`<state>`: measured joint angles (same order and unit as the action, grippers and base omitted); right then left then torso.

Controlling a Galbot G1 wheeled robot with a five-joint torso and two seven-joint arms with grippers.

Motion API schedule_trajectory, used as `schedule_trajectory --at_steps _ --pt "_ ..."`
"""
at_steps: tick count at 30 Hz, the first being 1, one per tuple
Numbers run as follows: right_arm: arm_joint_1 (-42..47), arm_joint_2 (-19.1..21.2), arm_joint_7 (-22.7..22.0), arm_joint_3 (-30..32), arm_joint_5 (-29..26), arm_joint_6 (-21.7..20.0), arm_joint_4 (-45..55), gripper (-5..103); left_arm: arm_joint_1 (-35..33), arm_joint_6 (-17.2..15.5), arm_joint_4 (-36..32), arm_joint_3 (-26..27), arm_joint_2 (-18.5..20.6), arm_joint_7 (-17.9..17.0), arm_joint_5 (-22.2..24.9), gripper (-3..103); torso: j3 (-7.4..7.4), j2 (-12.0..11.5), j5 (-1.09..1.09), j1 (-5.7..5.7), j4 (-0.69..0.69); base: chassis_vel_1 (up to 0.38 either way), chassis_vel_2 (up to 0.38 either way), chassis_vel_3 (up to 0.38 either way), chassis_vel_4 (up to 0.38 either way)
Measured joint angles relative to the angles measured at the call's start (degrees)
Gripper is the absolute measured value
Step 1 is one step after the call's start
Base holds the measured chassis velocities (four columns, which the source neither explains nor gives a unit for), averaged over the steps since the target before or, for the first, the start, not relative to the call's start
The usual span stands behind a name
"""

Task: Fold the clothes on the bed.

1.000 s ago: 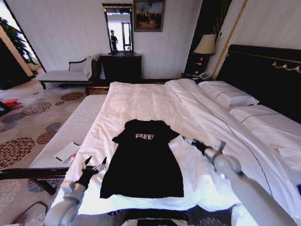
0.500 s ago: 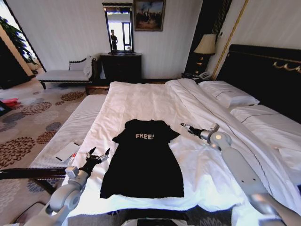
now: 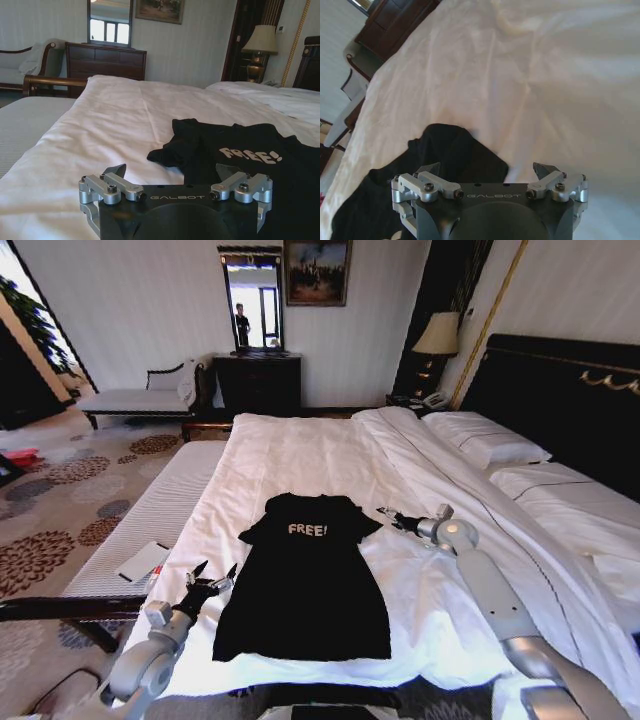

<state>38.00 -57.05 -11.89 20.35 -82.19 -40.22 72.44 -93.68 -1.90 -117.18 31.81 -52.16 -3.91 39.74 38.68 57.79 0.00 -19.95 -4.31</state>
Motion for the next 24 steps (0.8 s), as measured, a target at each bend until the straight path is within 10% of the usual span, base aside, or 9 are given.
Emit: schedule_trajectory --at_steps 24 --pt "-2.4 -4.6 0.8 -1.5 2.7 0.4 -3.1 100 0.5 0.2 0.9 -0.2 -0.4 0.0 0.0 100 0.0 0.0 0.0 0.0 0.0 0.0 0.0 0.0 0.0"
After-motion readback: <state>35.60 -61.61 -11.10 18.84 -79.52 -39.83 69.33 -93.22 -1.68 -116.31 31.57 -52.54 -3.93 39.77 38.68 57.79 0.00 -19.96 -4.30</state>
